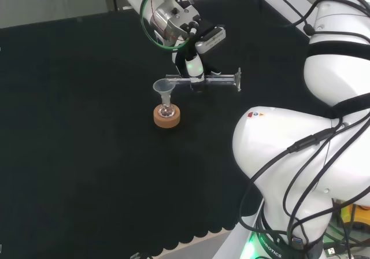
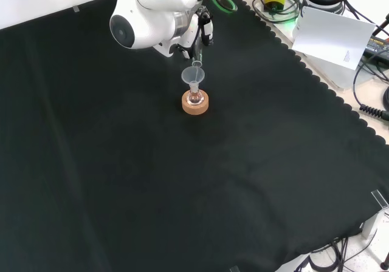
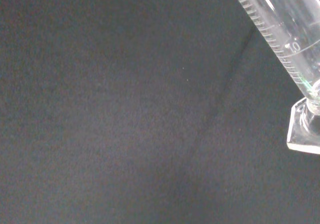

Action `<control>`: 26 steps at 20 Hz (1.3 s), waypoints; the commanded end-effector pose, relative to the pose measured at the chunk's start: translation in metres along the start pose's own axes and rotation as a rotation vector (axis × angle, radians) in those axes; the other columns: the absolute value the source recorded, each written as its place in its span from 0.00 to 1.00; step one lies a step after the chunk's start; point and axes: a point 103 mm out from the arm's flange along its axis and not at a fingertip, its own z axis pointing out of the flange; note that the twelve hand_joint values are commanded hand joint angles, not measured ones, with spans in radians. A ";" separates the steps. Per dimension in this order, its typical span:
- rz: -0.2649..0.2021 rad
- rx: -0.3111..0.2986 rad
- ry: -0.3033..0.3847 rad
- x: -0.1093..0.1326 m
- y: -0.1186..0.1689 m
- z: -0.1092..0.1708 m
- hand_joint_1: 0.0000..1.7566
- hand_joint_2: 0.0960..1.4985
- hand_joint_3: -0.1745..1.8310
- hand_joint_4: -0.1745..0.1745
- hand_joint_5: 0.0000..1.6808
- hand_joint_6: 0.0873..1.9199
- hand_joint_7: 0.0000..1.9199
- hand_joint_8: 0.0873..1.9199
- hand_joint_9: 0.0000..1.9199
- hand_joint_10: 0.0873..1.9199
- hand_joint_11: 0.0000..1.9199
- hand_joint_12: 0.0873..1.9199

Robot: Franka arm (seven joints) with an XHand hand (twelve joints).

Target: Pour the water from the graduated cylinder into the round-bottom flask.

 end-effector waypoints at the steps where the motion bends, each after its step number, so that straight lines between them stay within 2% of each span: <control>1: -0.002 -0.006 -0.001 0.000 0.000 0.000 0.64 0.72 0.09 0.36 0.60 0.48 0.69 0.12 0.81 0.00 0.74 0.31; 12: -0.025 -0.072 0.002 0.005 -0.001 0.000 0.64 0.72 0.09 0.36 0.60 0.48 0.69 0.11 0.81 0.00 0.74 0.31; 26: -0.090 -0.253 0.080 -0.010 -0.004 0.008 0.63 0.72 0.09 0.37 0.60 0.48 0.69 0.11 0.81 0.00 0.74 0.31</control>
